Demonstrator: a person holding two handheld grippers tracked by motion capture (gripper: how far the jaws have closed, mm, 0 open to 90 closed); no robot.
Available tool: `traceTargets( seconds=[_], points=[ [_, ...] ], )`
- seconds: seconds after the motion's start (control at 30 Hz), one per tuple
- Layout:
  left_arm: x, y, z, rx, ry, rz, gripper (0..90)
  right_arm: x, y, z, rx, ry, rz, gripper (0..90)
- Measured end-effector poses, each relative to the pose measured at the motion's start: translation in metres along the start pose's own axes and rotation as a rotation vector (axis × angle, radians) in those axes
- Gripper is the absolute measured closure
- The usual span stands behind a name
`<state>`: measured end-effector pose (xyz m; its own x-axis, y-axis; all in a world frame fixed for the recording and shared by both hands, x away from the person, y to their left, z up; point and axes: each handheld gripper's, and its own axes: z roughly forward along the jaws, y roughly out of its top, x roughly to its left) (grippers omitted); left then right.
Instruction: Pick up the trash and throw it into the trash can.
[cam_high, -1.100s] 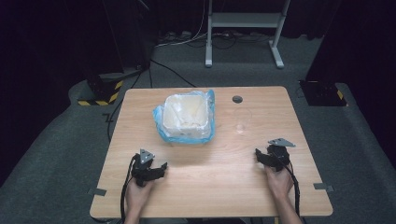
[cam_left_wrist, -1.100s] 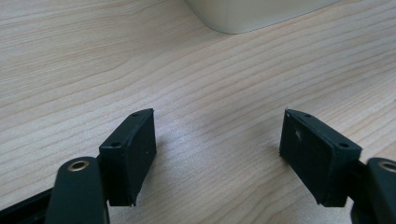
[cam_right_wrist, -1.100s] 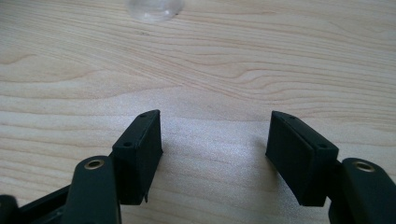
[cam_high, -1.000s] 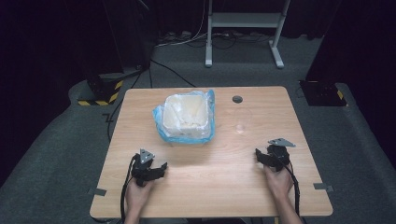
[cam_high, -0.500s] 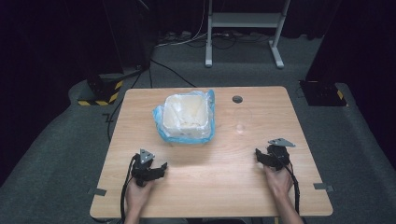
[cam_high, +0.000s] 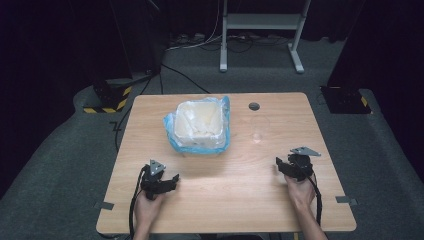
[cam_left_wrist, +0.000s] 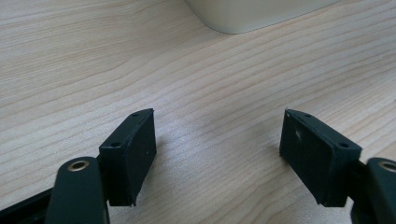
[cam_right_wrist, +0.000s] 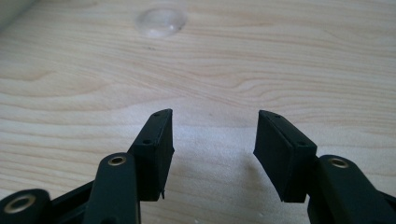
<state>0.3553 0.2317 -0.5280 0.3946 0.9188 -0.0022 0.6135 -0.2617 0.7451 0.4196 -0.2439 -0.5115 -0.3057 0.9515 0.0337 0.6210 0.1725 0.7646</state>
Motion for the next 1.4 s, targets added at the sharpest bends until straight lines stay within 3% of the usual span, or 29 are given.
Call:
traceTargets(
  seconds=[0.33,0.83,1.13,1.4],
  points=[
    [0.000,0.000,0.000,0.000,0.000,0.000,26.8,-0.003,0.016,-0.010,-0.040,0.065,0.028,51.8],
    [0.000,0.000,0.000,0.000,0.000,0.000,26.8,0.004,0.046,-0.018,-0.082,0.136,0.016,54.8],
    [0.000,0.000,0.000,0.000,0.000,0.000,26.8,0.008,0.070,-0.018,-0.090,0.152,-0.001,55.6],
    [0.000,0.000,0.000,0.000,0.000,0.000,26.8,0.011,0.090,-0.011,-0.088,0.134,-0.001,56.3]
  ],
)
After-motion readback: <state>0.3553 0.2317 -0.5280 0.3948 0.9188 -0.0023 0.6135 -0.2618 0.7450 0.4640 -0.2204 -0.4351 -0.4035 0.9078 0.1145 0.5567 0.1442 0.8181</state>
